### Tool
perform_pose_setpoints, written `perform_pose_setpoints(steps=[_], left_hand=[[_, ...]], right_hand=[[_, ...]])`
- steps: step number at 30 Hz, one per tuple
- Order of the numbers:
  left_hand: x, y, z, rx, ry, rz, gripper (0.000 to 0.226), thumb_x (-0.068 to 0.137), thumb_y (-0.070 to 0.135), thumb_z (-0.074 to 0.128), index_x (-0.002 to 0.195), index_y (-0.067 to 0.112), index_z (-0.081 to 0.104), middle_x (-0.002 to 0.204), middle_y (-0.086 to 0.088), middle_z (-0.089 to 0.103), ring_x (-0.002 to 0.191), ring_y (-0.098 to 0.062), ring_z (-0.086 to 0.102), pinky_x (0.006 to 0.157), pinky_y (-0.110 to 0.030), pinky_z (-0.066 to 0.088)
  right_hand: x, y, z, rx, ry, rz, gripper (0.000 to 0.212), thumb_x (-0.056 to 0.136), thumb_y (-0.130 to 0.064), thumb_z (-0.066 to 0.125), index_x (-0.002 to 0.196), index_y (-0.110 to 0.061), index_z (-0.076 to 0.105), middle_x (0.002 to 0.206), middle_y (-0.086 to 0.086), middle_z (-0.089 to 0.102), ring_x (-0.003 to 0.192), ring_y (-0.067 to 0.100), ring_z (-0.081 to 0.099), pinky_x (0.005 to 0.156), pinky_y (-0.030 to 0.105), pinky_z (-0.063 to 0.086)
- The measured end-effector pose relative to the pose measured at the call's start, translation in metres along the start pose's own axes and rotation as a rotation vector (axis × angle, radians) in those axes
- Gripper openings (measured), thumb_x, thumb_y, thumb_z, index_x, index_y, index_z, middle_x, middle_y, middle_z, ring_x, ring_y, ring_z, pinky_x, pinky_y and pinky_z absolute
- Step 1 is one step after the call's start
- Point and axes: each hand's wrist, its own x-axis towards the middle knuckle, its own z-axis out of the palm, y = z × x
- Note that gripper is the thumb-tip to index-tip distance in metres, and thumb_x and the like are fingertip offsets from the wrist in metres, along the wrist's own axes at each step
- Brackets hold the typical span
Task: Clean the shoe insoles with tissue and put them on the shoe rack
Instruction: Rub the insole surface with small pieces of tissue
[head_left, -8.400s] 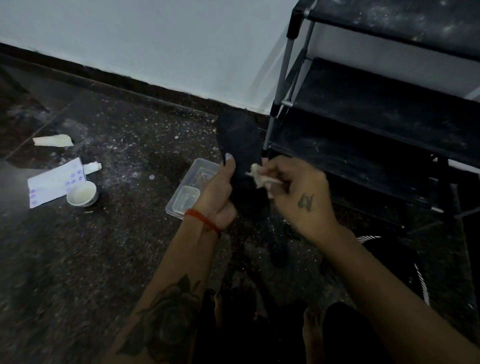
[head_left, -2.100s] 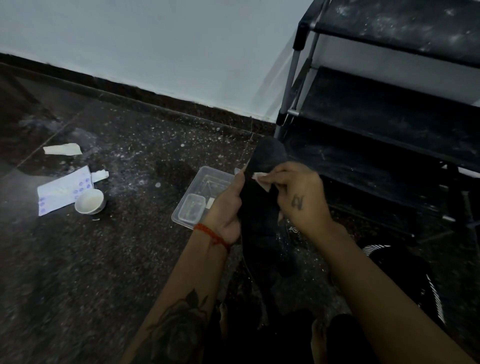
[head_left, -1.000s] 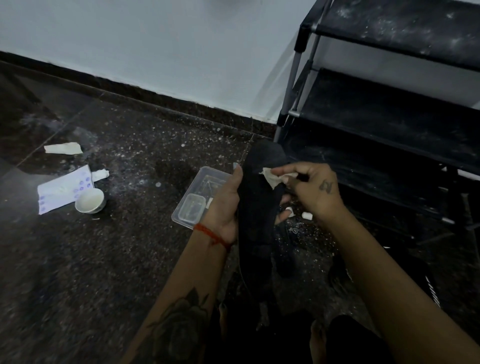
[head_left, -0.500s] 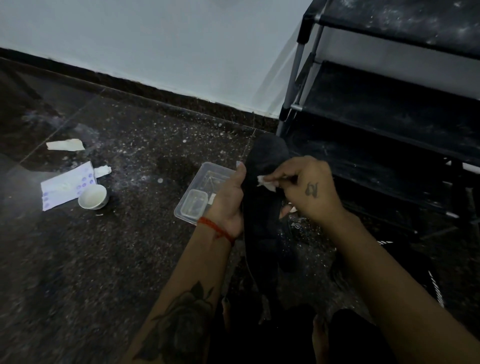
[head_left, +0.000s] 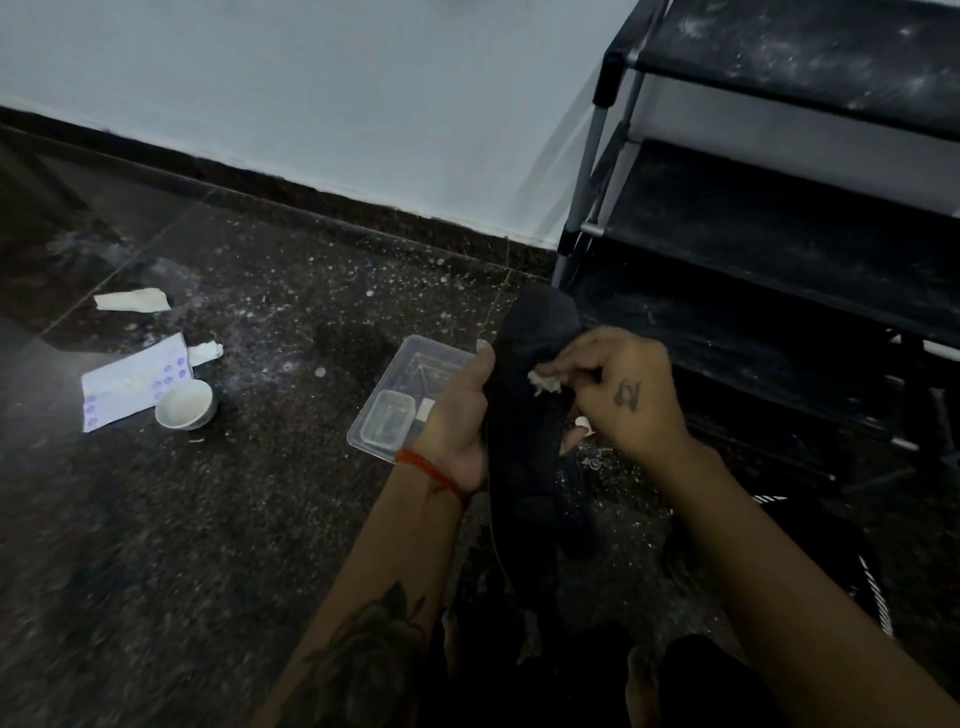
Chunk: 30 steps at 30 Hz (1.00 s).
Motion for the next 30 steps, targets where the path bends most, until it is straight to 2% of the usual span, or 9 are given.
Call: perform_pose_setpoints(steps=[3,6,9,13,16,19,24,28,30], left_hand=[[0.001,0.0,-0.001,0.008,-0.004,-0.001,0.059,0.095,0.057,0.029,0.109,0.011,0.063,0.098,-0.014,0.071,0.09,-0.029,0.066,0.088,-0.052,0.045],[-0.003,-0.001,0.0,0.066,-0.018,0.04,0.054,0.098,0.051,0.026,0.101,0.011,0.062,0.082,-0.011,0.073,0.069,-0.022,0.071,0.069,-0.04,0.056],[-0.002,0.0,-0.001,0.079,-0.034,0.085,0.052,0.102,0.043,0.022,0.094,0.008,0.06,0.069,-0.01,0.072,0.059,-0.02,0.07,0.056,-0.035,0.058],[-0.002,0.003,0.0,0.072,-0.068,0.083,0.056,0.101,0.046,0.022,0.119,0.004,0.055,0.085,-0.012,0.073,0.07,-0.025,0.071,0.063,-0.046,0.057],[-0.003,0.002,0.001,0.089,-0.075,0.08,0.054,0.102,0.044,0.025,0.128,0.002,0.05,0.09,-0.013,0.071,0.076,-0.027,0.07,0.07,-0.05,0.055],[-0.005,0.002,0.003,0.089,-0.058,0.064,0.055,0.102,0.044,0.027,0.136,0.005,0.045,0.102,-0.014,0.069,0.087,-0.029,0.065,0.079,-0.053,0.051],[-0.005,0.001,0.003,0.067,-0.044,0.113,0.05,0.103,0.036,0.026,0.087,0.007,0.063,0.068,-0.01,0.072,0.055,-0.02,0.068,0.051,-0.036,0.058],[-0.001,0.002,0.0,0.037,-0.026,0.076,0.049,0.102,0.041,0.027,0.1,0.011,0.065,0.075,-0.01,0.072,0.063,-0.024,0.07,0.069,-0.047,0.055],[-0.001,0.002,0.0,0.031,-0.023,0.057,0.051,0.102,0.042,0.028,0.099,0.013,0.07,0.082,-0.01,0.073,0.069,-0.024,0.07,0.08,-0.051,0.05]], right_hand=[[-0.003,0.0,0.007,-0.03,0.218,0.084,0.026,0.078,0.004,0.061,0.094,-0.012,0.074,0.089,0.008,0.069,0.083,0.011,0.059,0.076,0.003,0.034],[-0.005,-0.007,0.019,-0.005,0.178,0.018,0.024,0.082,0.001,0.061,0.101,-0.01,0.071,0.089,0.009,0.065,0.079,0.007,0.053,0.074,-0.008,0.029],[-0.005,-0.01,0.02,0.083,0.052,-0.069,0.02,0.082,-0.001,0.063,0.094,-0.012,0.074,0.088,0.003,0.065,0.073,-0.001,0.053,0.068,-0.001,0.042],[-0.002,-0.006,0.006,0.193,-0.146,0.049,0.026,0.08,0.002,0.061,0.089,-0.018,0.075,0.086,-0.011,0.063,0.074,0.006,0.063,0.054,0.015,0.053],[-0.002,-0.003,0.005,0.06,0.05,0.066,0.027,0.078,0.003,0.06,0.091,-0.015,0.075,0.09,-0.001,0.07,0.081,0.005,0.061,0.068,-0.001,0.04],[-0.001,0.0,0.009,-0.017,0.236,0.093,0.022,0.078,0.002,0.063,0.094,-0.01,0.073,0.092,0.008,0.071,0.086,0.016,0.063,0.075,0.005,0.035],[-0.005,-0.008,0.019,0.078,0.113,-0.051,0.027,0.076,0.004,0.064,0.096,-0.012,0.073,0.09,0.007,0.07,0.083,0.013,0.063,0.076,0.009,0.042],[-0.003,-0.004,0.009,0.147,-0.026,0.005,0.024,0.075,0.005,0.066,0.088,-0.013,0.075,0.083,-0.004,0.066,0.073,0.002,0.06,0.057,-0.001,0.042],[-0.002,0.002,0.007,0.073,0.07,0.081,0.023,0.074,0.005,0.066,0.086,-0.012,0.075,0.084,0.001,0.069,0.074,0.005,0.059,0.062,0.0,0.041]])
